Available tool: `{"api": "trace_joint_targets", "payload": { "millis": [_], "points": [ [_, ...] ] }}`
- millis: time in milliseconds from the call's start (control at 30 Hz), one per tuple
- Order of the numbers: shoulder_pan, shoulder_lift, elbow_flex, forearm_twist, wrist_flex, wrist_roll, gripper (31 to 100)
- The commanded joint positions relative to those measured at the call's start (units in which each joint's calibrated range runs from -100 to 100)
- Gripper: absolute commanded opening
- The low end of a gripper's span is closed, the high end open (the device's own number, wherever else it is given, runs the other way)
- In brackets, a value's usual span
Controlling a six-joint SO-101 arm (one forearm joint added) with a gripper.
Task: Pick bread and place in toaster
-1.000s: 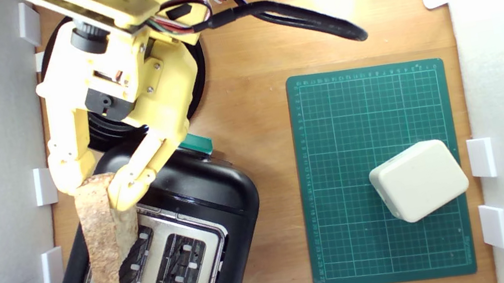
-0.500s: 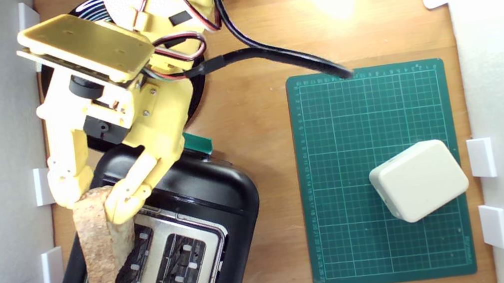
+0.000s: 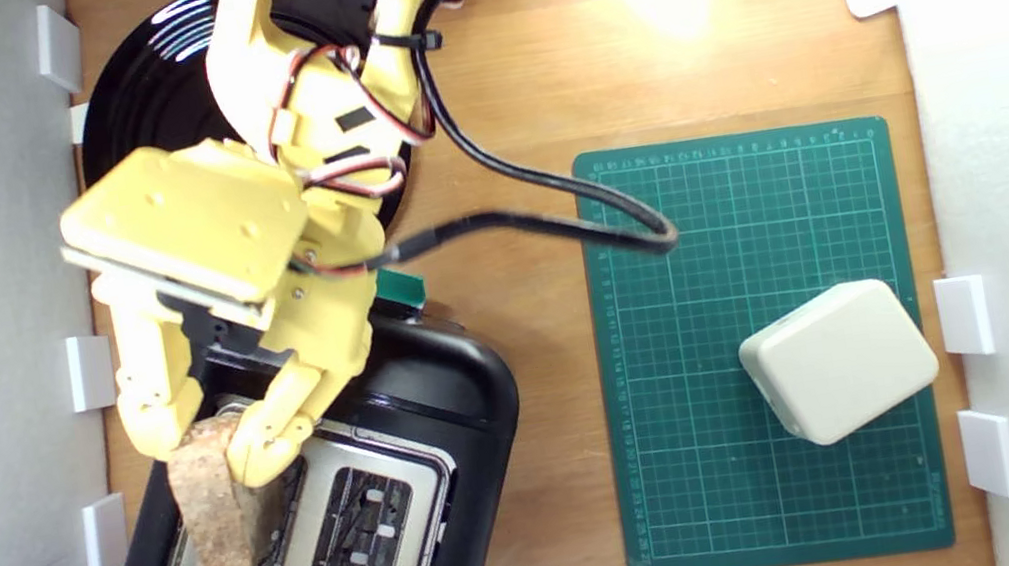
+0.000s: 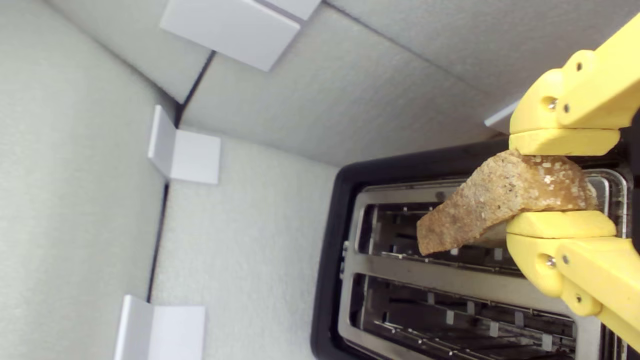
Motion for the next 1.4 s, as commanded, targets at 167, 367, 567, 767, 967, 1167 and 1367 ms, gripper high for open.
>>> {"api": "trace_joint_targets", "payload": {
  "millis": [167,367,567,767,967,1167,1367],
  "points": [
    [-1.0,1.6,-1.4,0.0,0.2,-0.2,55.5],
    [-1.6,1.7,-1.3,-3.5,0.2,-1.4,55.5],
    [-1.6,4.3,-1.3,-4.1,-3.0,-2.0,55.5],
    [-1.5,5.5,-1.3,-3.8,-4.4,-2.5,55.5],
    [-1.5,8.4,-1.2,-3.5,-6.2,-3.4,55.5],
    [-1.5,11.0,-1.2,-3.2,-10.2,-4.8,55.5],
    [-1.6,12.0,-1.1,-3.2,-10.1,-5.6,56.3]
  ]
}}
